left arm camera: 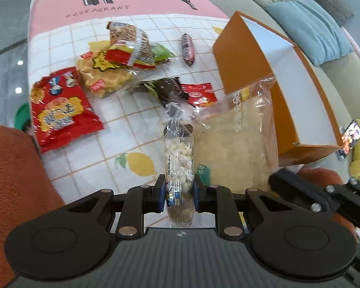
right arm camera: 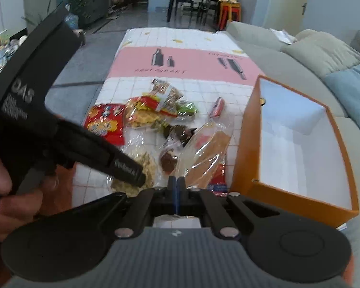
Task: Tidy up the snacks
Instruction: 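Grasp the sliced toast bag with the right tool while the left tool holds the puffed-snack bag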
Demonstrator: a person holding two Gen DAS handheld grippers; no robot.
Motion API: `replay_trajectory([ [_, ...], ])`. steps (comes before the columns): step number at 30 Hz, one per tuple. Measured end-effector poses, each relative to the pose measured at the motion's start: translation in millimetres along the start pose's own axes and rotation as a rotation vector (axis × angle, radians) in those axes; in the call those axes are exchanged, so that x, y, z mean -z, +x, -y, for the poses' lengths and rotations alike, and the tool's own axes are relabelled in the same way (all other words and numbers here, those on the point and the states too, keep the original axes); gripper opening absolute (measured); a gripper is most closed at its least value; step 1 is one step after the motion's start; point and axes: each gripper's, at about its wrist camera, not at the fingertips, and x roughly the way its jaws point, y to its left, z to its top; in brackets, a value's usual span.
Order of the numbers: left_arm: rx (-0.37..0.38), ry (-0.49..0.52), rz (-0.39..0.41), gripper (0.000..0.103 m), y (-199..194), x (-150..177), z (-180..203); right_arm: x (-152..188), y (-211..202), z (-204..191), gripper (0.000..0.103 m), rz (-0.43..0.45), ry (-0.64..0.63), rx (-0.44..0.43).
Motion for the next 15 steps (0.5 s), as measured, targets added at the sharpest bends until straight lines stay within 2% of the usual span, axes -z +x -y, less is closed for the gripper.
replay_trajectory([
  [3,0.058,-0.013,-0.006,0.024,1.4,-3.2,5.6,-0.5,-5.7,4.1,0.000,0.025,-0.042,0.066],
  [6,0.056,0.024,-0.001,0.024,3.3,-4.8,18.8,2.6,-4.9,9.2,0.000,0.006,-0.074,0.088],
  [9,0.044,0.031,-0.029,0.024,13.4,-4.0,23.2,10.5,4.2,15.5,0.000,-0.037,-0.033,0.049],
  [12,0.046,0.003,-0.068,0.024,22.3,-2.9,16.5,11.9,1.3,18.1,0.000,-0.005,0.001,0.016],
  [15,0.038,-0.016,-0.073,0.024,22.8,-1.3,11.6,11.3,3.5,25.7,0.003,0.013,0.095,-0.041],
])
